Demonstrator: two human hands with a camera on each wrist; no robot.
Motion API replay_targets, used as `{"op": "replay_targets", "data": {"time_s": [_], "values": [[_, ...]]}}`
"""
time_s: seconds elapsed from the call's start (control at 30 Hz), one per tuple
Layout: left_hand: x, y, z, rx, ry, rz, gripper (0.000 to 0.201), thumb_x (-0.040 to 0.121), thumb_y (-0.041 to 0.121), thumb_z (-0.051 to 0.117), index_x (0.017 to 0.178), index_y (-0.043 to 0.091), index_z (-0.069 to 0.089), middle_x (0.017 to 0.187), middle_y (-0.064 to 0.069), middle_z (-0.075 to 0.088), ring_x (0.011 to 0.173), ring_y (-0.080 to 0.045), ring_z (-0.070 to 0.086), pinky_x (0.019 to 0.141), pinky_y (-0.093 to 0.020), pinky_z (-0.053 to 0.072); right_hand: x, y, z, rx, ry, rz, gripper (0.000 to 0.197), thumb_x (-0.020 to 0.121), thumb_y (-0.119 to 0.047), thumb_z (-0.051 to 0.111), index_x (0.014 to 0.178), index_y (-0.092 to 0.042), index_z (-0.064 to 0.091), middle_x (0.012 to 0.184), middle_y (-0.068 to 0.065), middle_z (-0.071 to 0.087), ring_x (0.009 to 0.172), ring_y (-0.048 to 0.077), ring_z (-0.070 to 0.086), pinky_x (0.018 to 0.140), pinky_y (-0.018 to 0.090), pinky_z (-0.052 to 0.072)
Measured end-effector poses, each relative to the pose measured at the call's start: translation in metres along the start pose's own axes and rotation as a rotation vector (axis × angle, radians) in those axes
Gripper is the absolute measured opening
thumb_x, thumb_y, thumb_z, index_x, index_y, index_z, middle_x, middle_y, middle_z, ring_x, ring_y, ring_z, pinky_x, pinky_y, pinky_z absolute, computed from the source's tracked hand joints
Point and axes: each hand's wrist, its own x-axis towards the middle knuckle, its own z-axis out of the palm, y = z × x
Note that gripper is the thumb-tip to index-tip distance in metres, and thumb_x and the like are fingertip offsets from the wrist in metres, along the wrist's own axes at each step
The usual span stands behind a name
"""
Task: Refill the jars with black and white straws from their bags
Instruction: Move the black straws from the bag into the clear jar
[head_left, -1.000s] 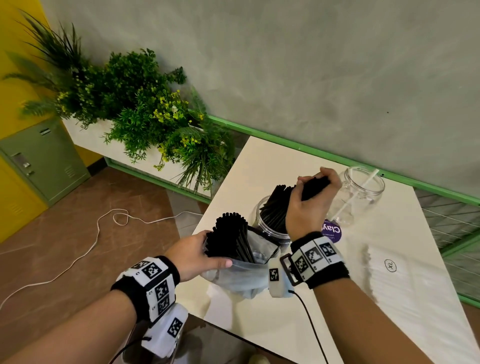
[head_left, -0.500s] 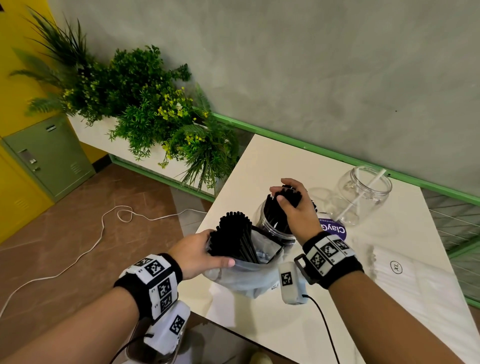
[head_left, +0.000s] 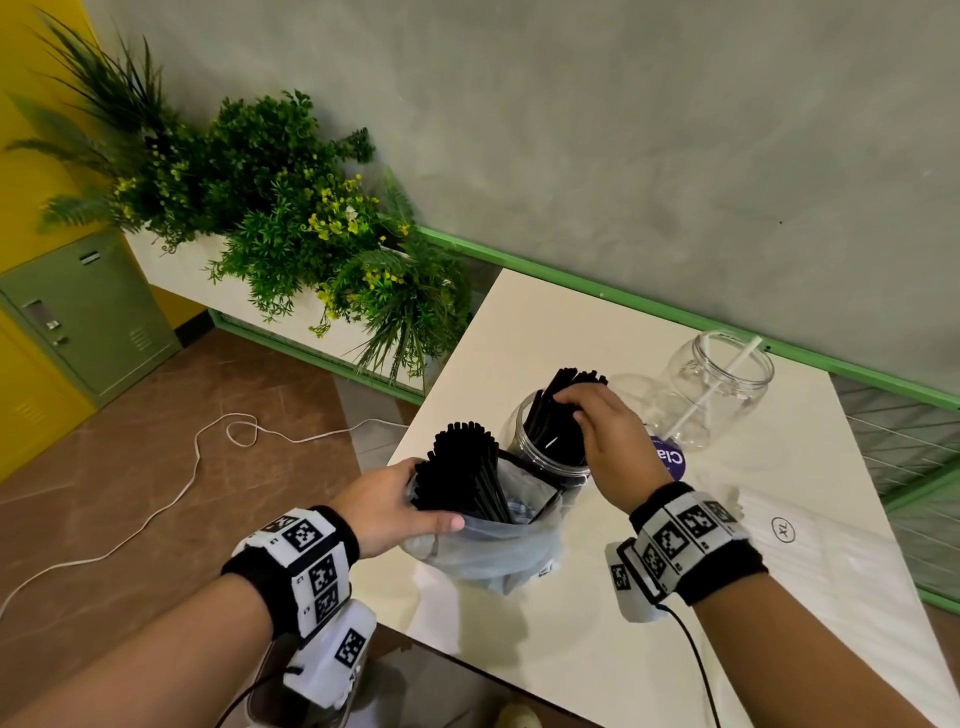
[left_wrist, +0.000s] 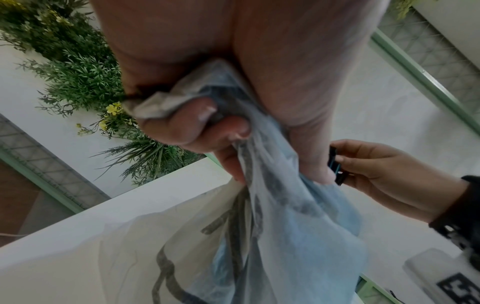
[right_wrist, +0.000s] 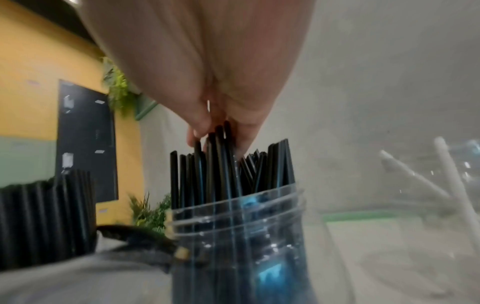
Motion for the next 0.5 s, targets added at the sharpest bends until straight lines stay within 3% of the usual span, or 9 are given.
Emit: {"op": "replay_targets", "data": {"time_s": [0.03,0.1,0.17,0.27,0.33,0.4,0.5], "values": [[-0.001,0.000,0.000,-0.003,0.001,0.003,0.104,0.038,0.095,0.051,0.118,0.027,0.054,0.107,0.014,0.063,0.099,-0.005,0.059,0.082,-0.023,0.048,-0.003,-0.001,-0.002,-0.076,0.019,-0.096,0.027,0.092,0.002,0.048,0.113,-0.006,0.063,0.115,0.008,0.059,0.101,0.014,0.048,0.093,0.007,0.032],[-0.001,0.001,0.000,0.000,0.002,0.008,0.096,0.046,0.089,0.056,0.119,0.027,0.054,0.106,0.014,0.062,0.099,-0.006,0.059,0.081,-0.022,0.048,-0.006,-0.002,-0.004,-0.264,-0.042,-0.246,0.026,0.087,-0.008,0.061,0.112,-0.011,0.066,0.114,0.006,0.060,0.099,0.022,0.049,0.091,0.023,0.038],[0.000,0.002,0.001,0.004,0.013,0.006,0.085,0.056,0.079,0.064,0.120,0.025,0.054,0.108,0.012,0.063,0.102,-0.008,0.060,0.086,-0.026,0.049,-0.003,-0.002,-0.003,-0.343,-0.135,-0.265,0.030,0.078,-0.005,0.074,0.107,-0.011,0.069,0.106,0.007,0.061,0.087,0.027,0.055,0.078,0.031,0.046],[0.000,0.002,0.001,-0.010,0.004,0.006,0.097,0.044,0.089,0.058,0.118,0.026,0.055,0.108,0.012,0.064,0.101,-0.008,0.060,0.088,-0.029,0.050,0.008,-0.005,-0.005,-0.310,-0.197,-0.242,0.023,0.075,0.004,0.074,0.096,-0.005,0.072,0.090,0.012,0.061,0.074,0.031,0.060,0.064,0.036,0.054],[0.000,0.001,0.002,-0.016,-0.001,0.011,0.102,0.040,0.091,0.055,0.118,0.026,0.055,0.109,0.011,0.065,0.101,-0.008,0.061,0.089,-0.031,0.050,0.021,-0.009,-0.009,-0.297,-0.232,-0.200,0.015,0.082,0.001,0.068,0.095,-0.004,0.072,0.090,0.012,0.061,0.079,0.032,0.061,0.068,0.039,0.053],[0.000,0.000,0.002,-0.022,0.000,0.011,0.101,0.040,0.091,0.055,0.118,0.026,0.055,0.110,0.011,0.065,0.102,-0.008,0.061,0.089,-0.032,0.050,0.036,-0.014,-0.017,-0.285,-0.254,-0.146,0.016,0.087,-0.003,0.062,0.099,-0.007,0.072,0.094,0.010,0.061,0.087,0.030,0.060,0.077,0.034,0.048],[-0.001,-0.001,0.001,-0.030,-0.001,0.007,0.100,0.041,0.092,0.055,0.117,0.028,0.055,0.110,0.012,0.065,0.102,-0.007,0.061,0.090,-0.032,0.050,0.060,-0.023,-0.025,-0.256,-0.140,-0.079,0.018,0.088,-0.004,0.059,0.099,-0.008,0.072,0.095,0.008,0.060,0.088,0.026,0.059,0.081,0.030,0.045]]}}
